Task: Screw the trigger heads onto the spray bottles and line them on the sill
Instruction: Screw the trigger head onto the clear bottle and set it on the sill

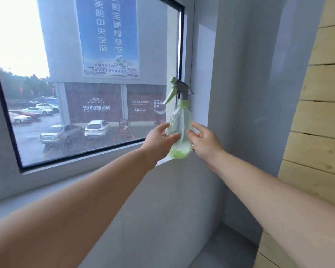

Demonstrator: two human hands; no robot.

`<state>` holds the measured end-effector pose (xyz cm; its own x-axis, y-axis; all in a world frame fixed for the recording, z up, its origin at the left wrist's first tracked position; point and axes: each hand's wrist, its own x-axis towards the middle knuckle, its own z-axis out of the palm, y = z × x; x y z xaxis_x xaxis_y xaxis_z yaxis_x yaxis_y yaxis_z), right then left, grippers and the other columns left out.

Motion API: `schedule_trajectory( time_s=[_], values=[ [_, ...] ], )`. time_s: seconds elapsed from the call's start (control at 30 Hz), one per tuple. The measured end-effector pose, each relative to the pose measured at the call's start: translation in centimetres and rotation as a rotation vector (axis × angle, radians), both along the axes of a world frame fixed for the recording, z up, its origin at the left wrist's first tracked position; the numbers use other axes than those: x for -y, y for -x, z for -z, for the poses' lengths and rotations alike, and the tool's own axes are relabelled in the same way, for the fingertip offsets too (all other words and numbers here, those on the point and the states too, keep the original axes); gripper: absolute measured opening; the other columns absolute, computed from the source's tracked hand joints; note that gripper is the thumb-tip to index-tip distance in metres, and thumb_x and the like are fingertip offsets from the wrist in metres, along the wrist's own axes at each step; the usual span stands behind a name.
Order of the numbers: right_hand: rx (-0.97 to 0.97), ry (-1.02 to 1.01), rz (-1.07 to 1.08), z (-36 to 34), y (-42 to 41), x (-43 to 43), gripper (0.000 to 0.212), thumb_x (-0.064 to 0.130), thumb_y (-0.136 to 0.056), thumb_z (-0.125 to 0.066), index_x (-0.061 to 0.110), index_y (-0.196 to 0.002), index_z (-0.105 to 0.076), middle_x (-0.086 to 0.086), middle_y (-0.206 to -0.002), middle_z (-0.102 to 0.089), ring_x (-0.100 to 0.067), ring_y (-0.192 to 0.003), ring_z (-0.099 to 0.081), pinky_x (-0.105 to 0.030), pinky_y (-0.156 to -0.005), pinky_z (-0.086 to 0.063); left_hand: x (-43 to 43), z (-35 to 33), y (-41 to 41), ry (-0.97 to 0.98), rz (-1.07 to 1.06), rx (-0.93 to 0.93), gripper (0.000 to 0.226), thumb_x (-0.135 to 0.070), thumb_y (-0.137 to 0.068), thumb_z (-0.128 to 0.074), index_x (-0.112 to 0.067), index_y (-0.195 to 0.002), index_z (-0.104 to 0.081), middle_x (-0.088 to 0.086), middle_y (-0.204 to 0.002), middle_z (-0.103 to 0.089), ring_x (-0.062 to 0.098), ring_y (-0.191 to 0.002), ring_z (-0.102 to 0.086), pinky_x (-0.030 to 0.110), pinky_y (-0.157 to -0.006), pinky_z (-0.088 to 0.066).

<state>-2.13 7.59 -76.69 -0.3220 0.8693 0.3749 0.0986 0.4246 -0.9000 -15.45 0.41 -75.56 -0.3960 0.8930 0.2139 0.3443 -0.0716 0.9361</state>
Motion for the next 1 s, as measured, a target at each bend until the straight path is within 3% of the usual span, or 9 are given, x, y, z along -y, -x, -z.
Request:
schedule_trajectory(
  time_s=[0.23,0.37,0.53,0.7,0.9,1.0],
  values=[
    [0.070,0.020,0.019,0.9,4.0,-3.0,0.048,0.042,-0.093,-0.052,0.036,-0.141,-0.051,0.004,-0.109,-0.066,-0.019,-0.095,-0.062,-0.038,-0.092,-0.054,-2.8,0.6,3.2,0.013,-0.072,-0.037,0.063,-0.034,-0.097,-0.070,-0.028,-0.154,-0.045,0.009,-0.139,-0.067,0.033,-0.125,-0.065,0.035,-0.092,-0.051],
    [0.094,0.015,0.028,1.1,4.8,-3.2,0.051,0.039,-0.097,-0.052,0.032,-0.147,-0.045,0.004,-0.126,-0.067,-0.018,-0.113,-0.063,-0.031,-0.089,-0.048,-3.6,1.3,4.1,-0.020,-0.100,-0.026,0.060,-0.034,-0.095,-0.073,-0.027,-0.150,-0.051,0.009,-0.138,-0.068,0.034,-0.114,-0.069,0.036,-0.088,-0.054],
    [0.091,0.000,0.032,1.5,5.0,-3.8,0.051,0.032,-0.098,-0.054,0.031,-0.148,-0.043,0.002,-0.119,-0.070,-0.018,-0.109,-0.064,-0.028,-0.082,-0.045,-4.2,1.5,4.4,-0.026,-0.107,-0.020,0.059,-0.033,-0.097,-0.070,-0.025,-0.152,-0.051,0.008,-0.140,-0.068,0.030,-0.123,-0.067,0.034,-0.093,-0.051],
    [0.106,0.006,0.039,2.2,5.1,-4.2,0.048,0.035,-0.096,-0.057,0.034,-0.143,-0.048,0.003,-0.112,-0.073,-0.018,-0.109,-0.066,-0.034,-0.089,-0.051,-4.4,1.9,4.4,-0.031,-0.119,-0.011,0.053,-0.029,-0.098,-0.070,-0.024,-0.148,-0.055,0.008,-0.137,-0.070,0.029,-0.122,-0.068,0.032,-0.091,-0.050],
    [0.101,0.012,0.060,2.3,4.6,-3.9,0.056,0.038,-0.097,-0.055,0.032,-0.150,-0.038,0.002,-0.126,-0.064,-0.017,-0.116,-0.059,-0.028,-0.089,-0.042,-3.8,1.7,4.0,-0.041,-0.180,-0.069,0.067,-0.035,-0.097,-0.071,-0.018,-0.155,-0.045,0.009,-0.147,-0.062,0.029,-0.131,-0.061,0.034,-0.100,-0.048],
    [0.097,0.016,0.074,2.3,3.2,-3.5,0.054,0.040,-0.098,-0.052,0.031,-0.150,-0.038,0.002,-0.129,-0.058,-0.017,-0.118,-0.055,-0.029,-0.092,-0.039,-2.4,1.2,3.5,-0.053,-0.224,-0.102,0.073,-0.042,-0.094,-0.071,-0.018,-0.156,-0.041,0.010,-0.148,-0.059,0.034,-0.129,-0.062,0.044,-0.105,-0.053]
  ],
)
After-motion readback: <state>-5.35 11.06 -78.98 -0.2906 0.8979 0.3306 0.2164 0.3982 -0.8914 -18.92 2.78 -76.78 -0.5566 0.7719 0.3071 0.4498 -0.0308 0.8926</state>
